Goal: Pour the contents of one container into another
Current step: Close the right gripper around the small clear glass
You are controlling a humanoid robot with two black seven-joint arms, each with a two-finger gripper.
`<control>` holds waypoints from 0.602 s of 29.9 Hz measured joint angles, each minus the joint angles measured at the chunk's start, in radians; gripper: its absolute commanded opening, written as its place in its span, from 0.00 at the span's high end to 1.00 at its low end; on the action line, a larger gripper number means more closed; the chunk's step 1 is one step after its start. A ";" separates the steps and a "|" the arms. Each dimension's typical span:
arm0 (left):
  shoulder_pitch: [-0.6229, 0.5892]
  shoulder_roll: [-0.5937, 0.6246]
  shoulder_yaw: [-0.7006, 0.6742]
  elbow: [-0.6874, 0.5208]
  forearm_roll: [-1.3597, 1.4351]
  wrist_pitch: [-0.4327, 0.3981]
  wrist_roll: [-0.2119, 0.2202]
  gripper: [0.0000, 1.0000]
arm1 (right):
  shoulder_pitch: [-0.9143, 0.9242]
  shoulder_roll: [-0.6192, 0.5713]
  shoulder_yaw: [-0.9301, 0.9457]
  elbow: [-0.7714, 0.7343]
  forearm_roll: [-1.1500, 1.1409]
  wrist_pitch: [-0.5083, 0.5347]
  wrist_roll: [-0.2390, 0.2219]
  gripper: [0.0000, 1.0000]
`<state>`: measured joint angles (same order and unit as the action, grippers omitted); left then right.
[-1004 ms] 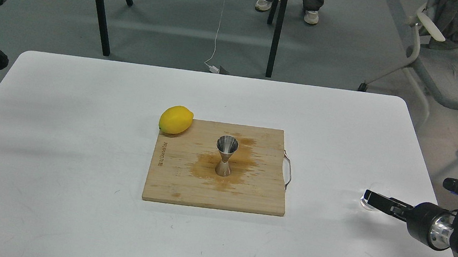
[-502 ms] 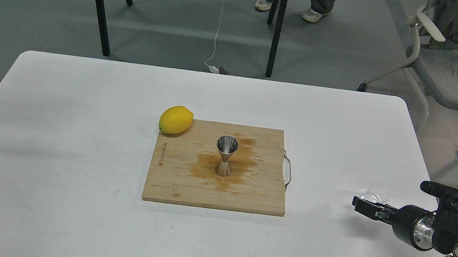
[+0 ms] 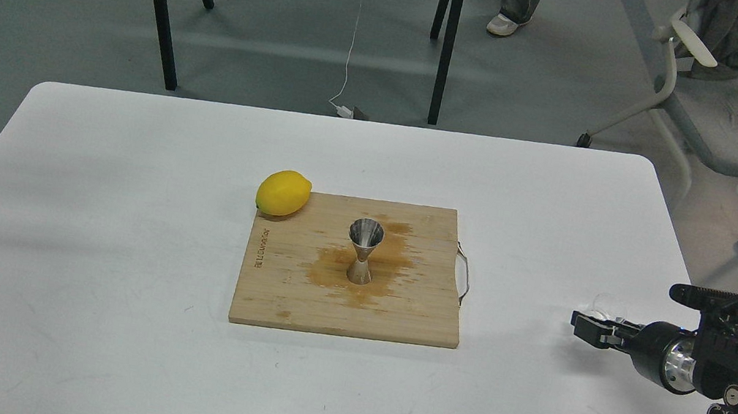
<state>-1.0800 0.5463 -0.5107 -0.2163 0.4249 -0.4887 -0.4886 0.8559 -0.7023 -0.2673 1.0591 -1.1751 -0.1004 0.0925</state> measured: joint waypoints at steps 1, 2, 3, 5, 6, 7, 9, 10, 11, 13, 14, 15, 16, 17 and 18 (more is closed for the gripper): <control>0.000 0.000 0.000 0.000 0.000 0.000 0.000 0.00 | 0.000 0.005 -0.004 -0.011 -0.009 -0.004 0.000 0.34; 0.000 0.000 0.000 0.000 0.000 0.000 0.000 0.00 | 0.000 0.009 -0.007 -0.019 -0.013 -0.007 0.000 0.35; 0.000 0.000 0.000 0.000 0.000 0.000 0.000 0.00 | 0.000 0.012 -0.009 -0.027 -0.018 -0.010 0.000 0.36; 0.000 0.000 0.000 0.000 0.000 0.000 0.000 0.00 | 0.000 0.016 -0.011 -0.038 -0.023 -0.013 0.000 0.39; 0.000 0.001 0.000 0.000 0.000 0.000 0.000 0.00 | 0.001 0.018 -0.012 -0.040 -0.024 -0.014 0.000 0.40; 0.000 0.001 0.000 0.000 0.000 0.000 0.000 0.00 | 0.001 0.020 -0.012 -0.041 -0.024 -0.014 0.000 0.42; 0.000 0.001 0.000 0.000 0.000 0.000 0.000 0.00 | 0.001 0.024 -0.013 -0.047 -0.028 -0.014 0.000 0.46; 0.000 0.001 0.000 0.000 0.000 0.000 0.000 0.00 | 0.001 0.026 -0.013 -0.052 -0.033 -0.014 0.000 0.48; 0.000 0.001 0.000 0.000 0.000 0.000 0.000 0.00 | 0.001 0.029 -0.014 -0.057 -0.038 -0.015 0.000 0.51; 0.000 0.002 0.000 0.000 0.000 0.000 0.000 0.00 | 0.001 0.032 -0.019 -0.064 -0.050 -0.015 0.000 0.54; 0.000 0.003 0.000 0.000 0.000 0.000 0.000 0.00 | 0.002 0.033 -0.022 -0.066 -0.053 -0.015 -0.001 0.56; 0.000 0.003 0.000 0.000 0.000 0.000 0.000 0.00 | 0.002 0.033 -0.025 -0.067 -0.054 -0.016 0.000 0.58; -0.001 0.003 0.000 0.000 0.000 0.000 0.000 0.00 | 0.002 0.033 -0.028 -0.067 -0.056 -0.016 0.000 0.60; -0.001 0.003 0.000 0.000 0.000 0.000 0.000 0.00 | 0.002 0.033 -0.030 -0.068 -0.056 -0.016 0.000 0.63; -0.001 0.003 0.000 0.000 0.000 0.000 0.000 0.00 | 0.002 0.033 -0.031 -0.068 -0.057 -0.016 0.000 0.66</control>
<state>-1.0806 0.5492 -0.5108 -0.2163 0.4249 -0.4887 -0.4886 0.8579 -0.6689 -0.2988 0.9910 -1.2321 -0.1163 0.0921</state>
